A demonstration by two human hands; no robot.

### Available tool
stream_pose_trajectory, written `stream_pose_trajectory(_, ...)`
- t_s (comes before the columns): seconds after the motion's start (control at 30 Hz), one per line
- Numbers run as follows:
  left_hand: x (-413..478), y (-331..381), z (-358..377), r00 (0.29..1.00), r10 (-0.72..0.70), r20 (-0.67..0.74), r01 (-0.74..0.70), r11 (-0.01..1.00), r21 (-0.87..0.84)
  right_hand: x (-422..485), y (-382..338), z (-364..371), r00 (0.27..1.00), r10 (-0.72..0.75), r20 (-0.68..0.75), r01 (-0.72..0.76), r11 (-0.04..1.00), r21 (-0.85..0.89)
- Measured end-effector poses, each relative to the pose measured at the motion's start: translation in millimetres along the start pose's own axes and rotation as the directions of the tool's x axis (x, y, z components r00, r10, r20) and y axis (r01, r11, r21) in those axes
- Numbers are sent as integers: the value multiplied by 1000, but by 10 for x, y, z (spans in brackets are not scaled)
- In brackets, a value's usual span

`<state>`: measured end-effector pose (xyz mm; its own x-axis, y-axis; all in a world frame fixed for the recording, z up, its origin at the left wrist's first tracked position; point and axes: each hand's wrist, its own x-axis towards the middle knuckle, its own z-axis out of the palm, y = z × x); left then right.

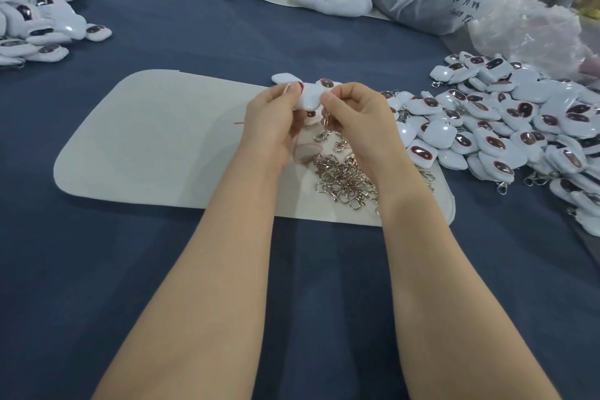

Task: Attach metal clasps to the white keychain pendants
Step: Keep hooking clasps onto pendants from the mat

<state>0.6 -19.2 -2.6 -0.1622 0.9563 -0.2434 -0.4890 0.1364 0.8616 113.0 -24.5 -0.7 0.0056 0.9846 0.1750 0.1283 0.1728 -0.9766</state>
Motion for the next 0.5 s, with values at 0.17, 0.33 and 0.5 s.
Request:
stream_pose_trajectory(0.17, -58, -23, 38, 834, 531, 149, -536, 716, 447, 31, 70, -25, 994, 109, -28, -109, 994, -9)
stream_pose_trajectory(0.33, -130, -51, 70, 750, 598, 281, -648, 580, 495, 18, 56, -71, 966, 260, 2, -247, 913, 324)
stream_pose_trajectory(0.5, -69, 2, 52, 951, 310, -18, -306, 945, 114, 16, 25, -16, 994, 107, -35, -91, 950, 299)
